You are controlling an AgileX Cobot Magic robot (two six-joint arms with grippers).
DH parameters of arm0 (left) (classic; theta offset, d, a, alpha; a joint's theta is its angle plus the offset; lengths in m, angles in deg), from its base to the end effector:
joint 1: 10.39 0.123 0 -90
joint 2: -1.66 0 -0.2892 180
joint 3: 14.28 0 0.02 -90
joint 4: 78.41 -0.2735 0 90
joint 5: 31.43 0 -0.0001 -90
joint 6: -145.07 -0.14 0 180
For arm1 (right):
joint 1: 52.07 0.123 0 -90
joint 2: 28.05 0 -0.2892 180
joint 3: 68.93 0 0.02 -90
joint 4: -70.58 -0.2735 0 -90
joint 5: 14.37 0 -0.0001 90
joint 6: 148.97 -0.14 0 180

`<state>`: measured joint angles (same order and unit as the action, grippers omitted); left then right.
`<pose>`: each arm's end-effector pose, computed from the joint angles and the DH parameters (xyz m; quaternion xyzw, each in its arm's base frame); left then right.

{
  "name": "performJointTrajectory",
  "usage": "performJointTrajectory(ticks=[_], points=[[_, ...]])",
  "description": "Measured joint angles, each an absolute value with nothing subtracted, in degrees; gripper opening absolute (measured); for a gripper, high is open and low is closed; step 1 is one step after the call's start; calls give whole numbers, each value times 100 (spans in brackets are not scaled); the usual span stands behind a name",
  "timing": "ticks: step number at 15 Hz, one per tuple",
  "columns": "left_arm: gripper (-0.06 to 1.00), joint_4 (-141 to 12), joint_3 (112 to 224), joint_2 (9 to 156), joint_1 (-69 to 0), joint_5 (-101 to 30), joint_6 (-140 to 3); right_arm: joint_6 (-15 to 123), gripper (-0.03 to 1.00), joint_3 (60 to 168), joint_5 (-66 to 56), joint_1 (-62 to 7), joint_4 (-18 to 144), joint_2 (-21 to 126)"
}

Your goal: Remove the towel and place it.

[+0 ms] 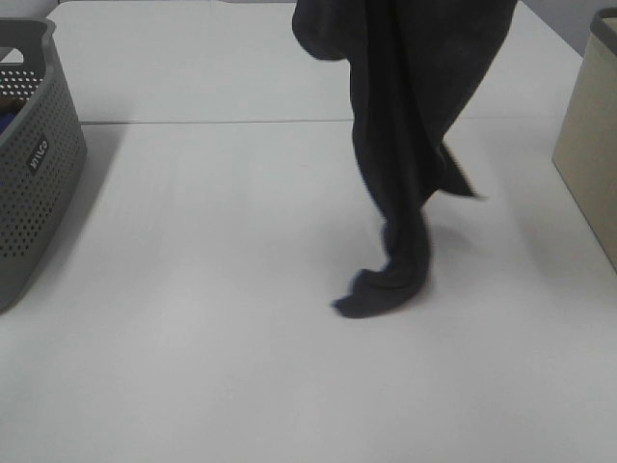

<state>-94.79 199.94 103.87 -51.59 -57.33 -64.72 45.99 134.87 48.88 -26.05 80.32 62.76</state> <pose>0.3469 -0.2808 0.5194 0.4616 0.5591 0.0651 0.6856 0.3275 0.1363 0.4485 -0.3190 0.8458 -0.0441 0.4253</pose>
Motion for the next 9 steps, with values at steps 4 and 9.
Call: performJointTrajectory(ticks=[4,9], points=[[0,-9497,19994,10456,-4563,-4582,-6232,3785,1,13567,3169,-2605,9453,6276],[0,-9600,19994,10662,-4328,-3779,-6232,3665,1,13567,1531,-2605,9894,6282]])
